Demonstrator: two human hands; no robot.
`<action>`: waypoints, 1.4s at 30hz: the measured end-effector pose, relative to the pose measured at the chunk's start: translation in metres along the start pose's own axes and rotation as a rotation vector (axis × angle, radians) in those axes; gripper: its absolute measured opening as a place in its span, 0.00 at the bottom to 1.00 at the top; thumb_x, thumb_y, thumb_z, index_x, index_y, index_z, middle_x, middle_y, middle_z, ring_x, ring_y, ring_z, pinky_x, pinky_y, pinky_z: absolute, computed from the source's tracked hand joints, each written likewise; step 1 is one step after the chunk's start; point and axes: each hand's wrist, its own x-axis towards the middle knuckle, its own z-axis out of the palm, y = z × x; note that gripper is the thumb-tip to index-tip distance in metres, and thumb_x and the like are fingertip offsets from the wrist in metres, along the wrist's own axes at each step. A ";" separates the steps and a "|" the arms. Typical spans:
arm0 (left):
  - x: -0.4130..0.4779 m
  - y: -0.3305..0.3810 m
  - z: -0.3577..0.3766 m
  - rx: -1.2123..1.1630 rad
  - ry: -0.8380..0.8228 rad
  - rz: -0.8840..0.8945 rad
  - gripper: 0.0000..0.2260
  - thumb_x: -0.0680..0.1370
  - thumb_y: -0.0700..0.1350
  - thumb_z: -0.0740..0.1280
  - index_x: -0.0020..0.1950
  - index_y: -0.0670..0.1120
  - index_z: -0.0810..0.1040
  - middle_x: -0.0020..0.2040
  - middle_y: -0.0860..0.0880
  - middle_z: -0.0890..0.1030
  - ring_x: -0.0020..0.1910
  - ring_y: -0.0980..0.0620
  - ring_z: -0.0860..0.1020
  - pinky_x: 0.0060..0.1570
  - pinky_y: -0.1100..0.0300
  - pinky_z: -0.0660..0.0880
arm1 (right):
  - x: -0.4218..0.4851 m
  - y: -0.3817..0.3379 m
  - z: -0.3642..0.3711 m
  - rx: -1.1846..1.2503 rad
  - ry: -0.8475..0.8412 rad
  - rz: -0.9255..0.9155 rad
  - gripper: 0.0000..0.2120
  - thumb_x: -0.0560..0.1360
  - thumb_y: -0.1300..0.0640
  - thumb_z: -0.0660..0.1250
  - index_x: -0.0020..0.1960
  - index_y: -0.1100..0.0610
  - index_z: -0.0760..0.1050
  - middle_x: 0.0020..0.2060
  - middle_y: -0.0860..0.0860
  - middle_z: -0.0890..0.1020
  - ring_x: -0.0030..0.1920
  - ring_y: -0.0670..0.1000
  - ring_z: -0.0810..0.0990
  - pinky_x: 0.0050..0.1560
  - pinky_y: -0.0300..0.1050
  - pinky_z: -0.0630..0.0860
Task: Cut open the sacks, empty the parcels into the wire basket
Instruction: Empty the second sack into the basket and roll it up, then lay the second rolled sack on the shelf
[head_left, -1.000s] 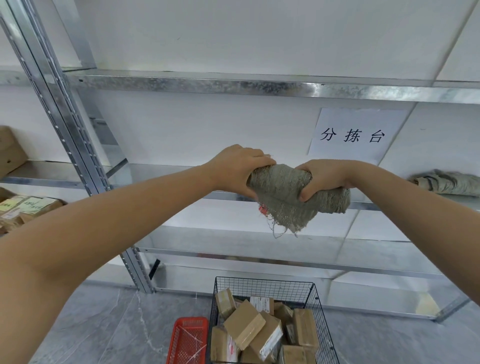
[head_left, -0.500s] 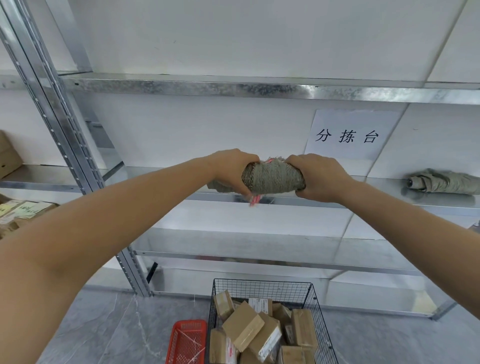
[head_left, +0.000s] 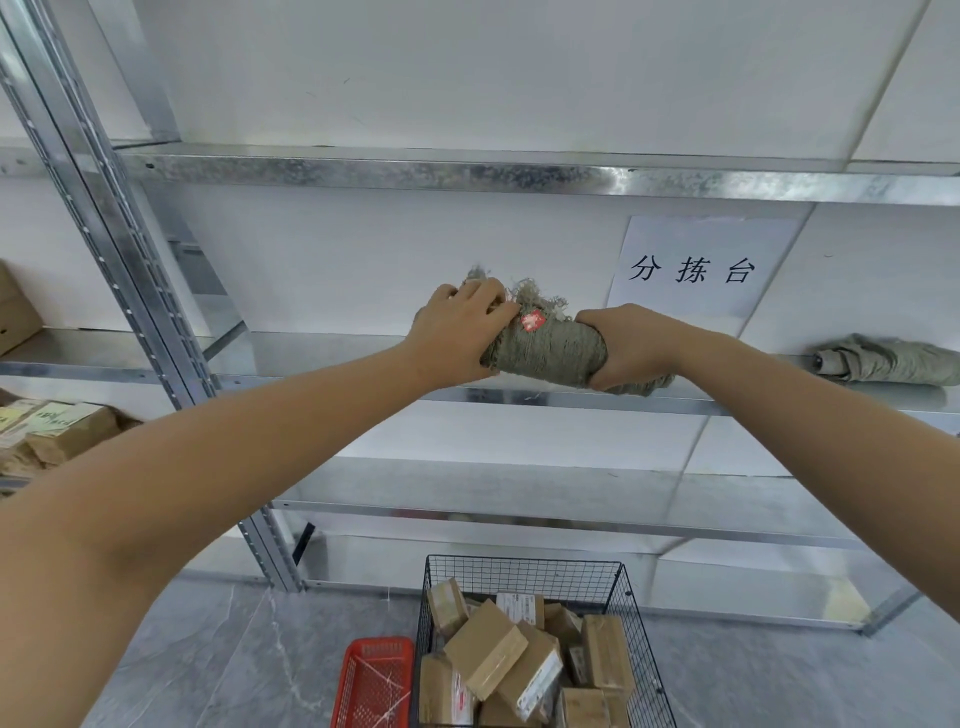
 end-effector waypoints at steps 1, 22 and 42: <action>0.000 0.002 0.001 0.047 0.021 0.013 0.32 0.56 0.56 0.78 0.54 0.41 0.77 0.53 0.40 0.79 0.50 0.41 0.79 0.49 0.45 0.75 | -0.002 -0.002 0.001 -0.041 0.051 0.000 0.19 0.67 0.57 0.71 0.55 0.53 0.69 0.35 0.47 0.73 0.39 0.52 0.74 0.41 0.42 0.68; 0.030 0.039 0.030 -0.437 -0.381 -0.030 0.34 0.67 0.57 0.73 0.67 0.48 0.63 0.59 0.48 0.76 0.56 0.47 0.75 0.50 0.56 0.72 | -0.050 0.054 0.058 -0.277 0.430 0.120 0.28 0.65 0.53 0.73 0.61 0.60 0.69 0.55 0.57 0.78 0.58 0.60 0.72 0.57 0.53 0.67; 0.140 0.254 0.057 -0.475 -0.373 0.209 0.36 0.71 0.56 0.69 0.74 0.53 0.55 0.62 0.47 0.70 0.61 0.47 0.72 0.49 0.56 0.70 | -0.206 0.246 0.092 -0.335 0.366 0.321 0.24 0.60 0.57 0.77 0.54 0.60 0.75 0.49 0.58 0.81 0.50 0.62 0.78 0.48 0.56 0.74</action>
